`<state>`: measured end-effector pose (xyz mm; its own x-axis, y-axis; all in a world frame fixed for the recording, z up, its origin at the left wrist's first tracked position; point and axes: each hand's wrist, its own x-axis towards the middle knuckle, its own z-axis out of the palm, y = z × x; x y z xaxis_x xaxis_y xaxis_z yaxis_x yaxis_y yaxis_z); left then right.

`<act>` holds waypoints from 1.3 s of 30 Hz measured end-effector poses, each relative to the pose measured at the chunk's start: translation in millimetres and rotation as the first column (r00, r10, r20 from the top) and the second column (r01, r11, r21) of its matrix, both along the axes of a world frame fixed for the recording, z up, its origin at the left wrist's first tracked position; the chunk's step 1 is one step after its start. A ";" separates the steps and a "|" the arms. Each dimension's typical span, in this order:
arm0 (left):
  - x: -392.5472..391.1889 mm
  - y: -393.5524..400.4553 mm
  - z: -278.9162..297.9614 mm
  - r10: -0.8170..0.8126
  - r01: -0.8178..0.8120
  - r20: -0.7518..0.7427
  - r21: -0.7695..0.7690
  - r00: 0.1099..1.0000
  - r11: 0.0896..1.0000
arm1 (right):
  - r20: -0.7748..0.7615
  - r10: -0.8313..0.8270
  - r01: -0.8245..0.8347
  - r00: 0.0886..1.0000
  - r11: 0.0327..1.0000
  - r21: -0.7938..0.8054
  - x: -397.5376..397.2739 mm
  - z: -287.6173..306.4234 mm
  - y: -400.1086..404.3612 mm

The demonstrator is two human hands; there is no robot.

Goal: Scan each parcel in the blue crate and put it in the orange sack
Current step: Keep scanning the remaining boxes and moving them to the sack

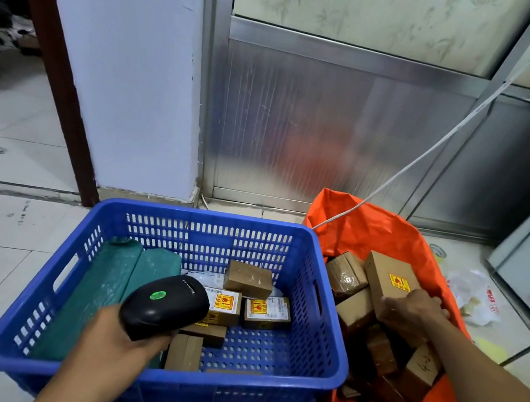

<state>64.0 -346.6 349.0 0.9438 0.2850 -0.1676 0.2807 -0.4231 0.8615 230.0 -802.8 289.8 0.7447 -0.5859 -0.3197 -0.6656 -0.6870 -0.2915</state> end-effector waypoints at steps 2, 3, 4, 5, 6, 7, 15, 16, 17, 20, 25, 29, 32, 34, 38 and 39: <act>-0.8 -0.8 0.4 -0.008 0.008 -0.004 0.007 1.000 1.000 | 0.003 0.007 -0.007 1.000 1.000 -0.005 3.5 -3.5 0.8; -1.0 -0.7 0.4 -0.010 0.010 -0.006 0.005 1.000 1.000 | 0.006 0.013 -0.013 1.000 1.000 -0.010 5.1 -4.5 1.2; -1.2 -0.5 0.2 -0.012 0.012 -0.005 0.003 1.000 1.000 | 0.006 0.024 -0.024 1.000 1.000 -0.013 7.8 -6.8 0.2; -1.5 -0.2 0.2 -0.019 0.019 -0.003 0.003 1.000 1.000 | 0.007 0.040 -0.040 0.999 0.999 -0.016 10.7 -8.8 -0.6; -1.8 0.1 0.2 -0.027 0.027 0.000 0.005 1.000 1.000 | 0.006 0.058 -0.058 0.998 0.998 -0.021 14.1 -11.4 -1.5; -2.2 0.4 0.1 -0.036 0.036 0.002 0.006 0.999 0.999 | 0.001 0.073 -0.073 0.997 0.997 -0.028 17.9 -14.3 -2.2; -0.2 0.6 -2.7 -0.046 0.046 0.005 0.041 0.999 0.998 | 0.140 0.362 -0.336 0.922 0.925 -0.177 10.1 8.0 78.5; 1.1 1.1 -3.4 -0.039 0.039 0.013 0.041 0.999 0.998 | 0.199 0.415 -0.384 0.888 0.906 -0.178 7.8 6.1 91.9; 2.4 1.4 -4.2 -0.033 0.032 0.019 0.045 0.999 0.998 | 0.243 0.462 -0.436 0.853 0.886 -0.155 4.9 2.9 105.0; 6.0 1.0 -6.8 -0.026 0.025 0.023 0.048 0.999 0.999 | 0.273 0.577 -0.588 0.770 0.807 -0.047 -2.8 -16.8 139.8; 13.5 4.8 -13.7 -0.006 0.005 0.029 0.036 1.000 0.999 | 0.191 0.606 -0.636 0.772 0.736 0.233 -16.5 -63.0 186.5; 23.3 9.2 -21.3 0.021 -0.021 0.014 0.045 1.000 0.999 | 0.111 0.539 -0.540 0.835 0.764 0.352 -14.8 -100.1 208.7; 31.7 11.7 -30.1 0.033 -0.033 0.003 0.062 0.999 0.998 | 0.058 0.436 -0.411 0.898 0.785 0.463 -8.5 -119.8 220.1; 36.2 13.0 -35.0 0.035 -0.035 -0.006 0.053 0.999 0.998 | 0.024 0.326 -0.290 0.945 0.802 0.522 -2.2 -131.6 225.8; 42.8 15.7 -43.5 0.022 -0.022 0.001 0.022 1.000 0.999 | -0.057 0.119 -0.050 0.991 0.737 0.674 14.2 -154.9 236.4; 43.5 16.9 -45.4 0.018 -0.018 -0.004 0.017 1.000 1.000 | -0.076 0.103 -0.023 0.992 0.727 0.687 18.1 -161.8 241.4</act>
